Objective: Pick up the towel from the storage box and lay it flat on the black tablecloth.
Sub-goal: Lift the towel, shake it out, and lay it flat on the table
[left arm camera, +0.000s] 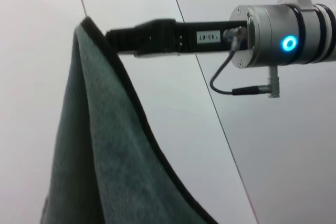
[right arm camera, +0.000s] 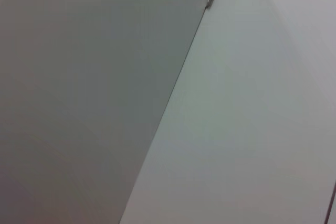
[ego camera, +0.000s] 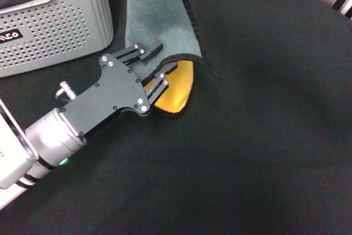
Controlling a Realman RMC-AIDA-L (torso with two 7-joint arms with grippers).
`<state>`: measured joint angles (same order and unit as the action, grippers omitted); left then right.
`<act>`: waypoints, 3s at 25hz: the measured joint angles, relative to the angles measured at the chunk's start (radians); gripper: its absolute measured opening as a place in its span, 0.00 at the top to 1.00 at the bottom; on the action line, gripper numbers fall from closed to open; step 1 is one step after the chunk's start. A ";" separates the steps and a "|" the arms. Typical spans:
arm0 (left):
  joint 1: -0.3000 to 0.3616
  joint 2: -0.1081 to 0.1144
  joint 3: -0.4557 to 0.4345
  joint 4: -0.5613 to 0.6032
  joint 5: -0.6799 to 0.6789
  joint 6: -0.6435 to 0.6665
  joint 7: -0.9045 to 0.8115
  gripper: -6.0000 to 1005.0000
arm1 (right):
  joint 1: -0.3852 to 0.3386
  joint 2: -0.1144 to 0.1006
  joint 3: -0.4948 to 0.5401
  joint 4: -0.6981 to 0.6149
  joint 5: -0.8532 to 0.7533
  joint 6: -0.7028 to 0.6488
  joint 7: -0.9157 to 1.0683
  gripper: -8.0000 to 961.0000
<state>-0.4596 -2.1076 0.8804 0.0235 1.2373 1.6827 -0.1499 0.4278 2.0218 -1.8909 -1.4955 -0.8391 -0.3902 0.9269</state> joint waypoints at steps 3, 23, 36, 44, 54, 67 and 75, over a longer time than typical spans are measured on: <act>-0.001 0.000 0.000 -0.006 -0.014 0.007 0.029 0.66 | 0.000 0.000 -0.001 0.005 0.001 0.005 0.004 0.99; 0.011 0.009 0.012 -0.022 -0.087 0.096 -0.130 0.69 | -0.066 0.001 0.032 0.000 0.019 -0.034 0.007 0.98; 0.054 0.015 0.000 0.147 -0.077 0.103 -0.563 0.95 | -0.142 -0.003 0.108 0.043 0.053 -0.153 0.041 0.99; 0.075 0.049 -0.002 0.250 -0.141 0.147 -0.921 0.98 | -0.200 -0.013 0.168 0.136 0.054 -0.305 0.117 0.99; 0.067 0.153 0.006 0.465 -0.139 0.192 -1.329 0.98 | -0.278 -0.050 0.327 0.356 0.006 -0.869 0.236 0.98; 0.002 0.279 0.021 0.558 0.115 0.351 -1.564 0.98 | -0.273 -0.062 0.494 0.583 -0.199 -1.534 0.298 0.99; -0.031 0.328 0.170 0.633 0.082 0.357 -1.734 0.98 | -0.238 -0.054 0.605 0.714 -0.212 -1.755 0.348 0.99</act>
<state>-0.4901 -1.7793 1.0507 0.6562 1.3189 2.0397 -1.8841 0.1895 1.9677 -1.2856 -0.7820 -1.0511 -2.1451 1.2753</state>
